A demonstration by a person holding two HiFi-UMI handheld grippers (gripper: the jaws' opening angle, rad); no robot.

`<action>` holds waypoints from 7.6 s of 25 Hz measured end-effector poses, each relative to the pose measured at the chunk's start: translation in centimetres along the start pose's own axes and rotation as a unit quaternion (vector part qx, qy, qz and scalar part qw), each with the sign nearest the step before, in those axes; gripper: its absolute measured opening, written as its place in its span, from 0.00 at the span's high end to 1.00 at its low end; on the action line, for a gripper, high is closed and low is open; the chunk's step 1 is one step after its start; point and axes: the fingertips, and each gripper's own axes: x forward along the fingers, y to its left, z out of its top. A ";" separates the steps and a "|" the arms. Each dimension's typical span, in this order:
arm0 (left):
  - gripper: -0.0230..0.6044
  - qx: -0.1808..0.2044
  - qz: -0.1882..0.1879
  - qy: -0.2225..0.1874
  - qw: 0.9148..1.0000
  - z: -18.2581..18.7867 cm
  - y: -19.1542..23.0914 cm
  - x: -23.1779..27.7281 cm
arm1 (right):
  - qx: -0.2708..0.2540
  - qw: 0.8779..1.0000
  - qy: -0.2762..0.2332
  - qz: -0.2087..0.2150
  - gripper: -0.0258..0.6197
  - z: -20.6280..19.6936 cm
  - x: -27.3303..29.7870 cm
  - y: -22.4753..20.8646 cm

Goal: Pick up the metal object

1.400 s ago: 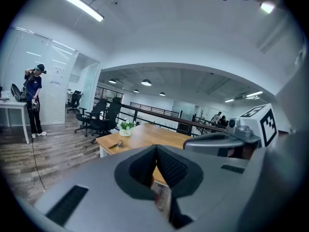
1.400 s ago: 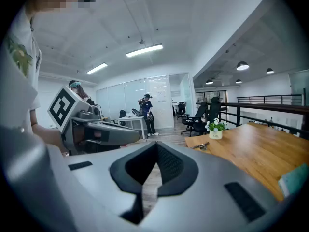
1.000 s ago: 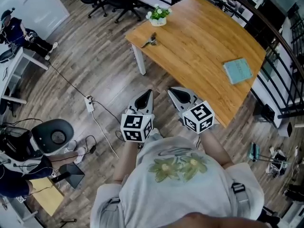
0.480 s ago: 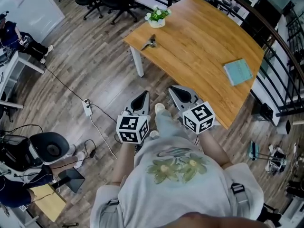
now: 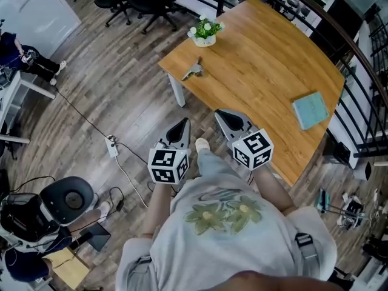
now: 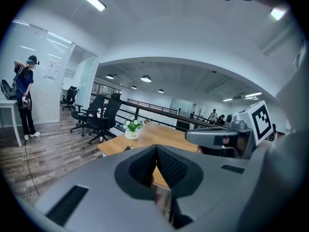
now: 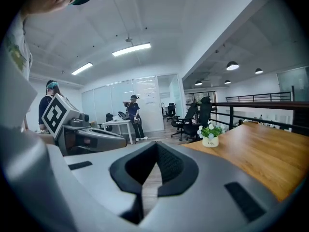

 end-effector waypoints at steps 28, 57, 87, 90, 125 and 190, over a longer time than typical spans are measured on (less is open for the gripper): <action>0.94 -0.035 0.054 -0.001 0.998 6.9 12.2 17.1 | -0.020 0.997 0.051 0.046 0.81 3.9 18.2 -14.6; 0.94 -0.085 0.079 0.079 0.990 1.0 16.1 21.0 | -0.021 0.975 0.198 0.103 0.56 -7.1 26.0 -17.2; 0.94 -0.125 0.081 0.125 0.981 -3.9 18.2 22.5 | -0.084 0.942 0.311 0.089 0.53 -18.1 31.3 -19.4; 0.94 -0.123 0.080 0.126 0.981 -3.9 18.3 22.9 | -0.079 0.942 0.316 0.086 0.53 -18.7 31.5 -19.4; 0.94 -0.100 0.066 0.116 0.986 -2.4 17.0 23.7 | -0.078 0.950 0.293 0.070 0.52 -17.9 30.6 -20.0; 0.94 -0.020 0.070 0.076 0.994 2.6 14.5 19.9 | -0.112 0.989 0.088 0.031 0.52 1.9 21.6 -17.7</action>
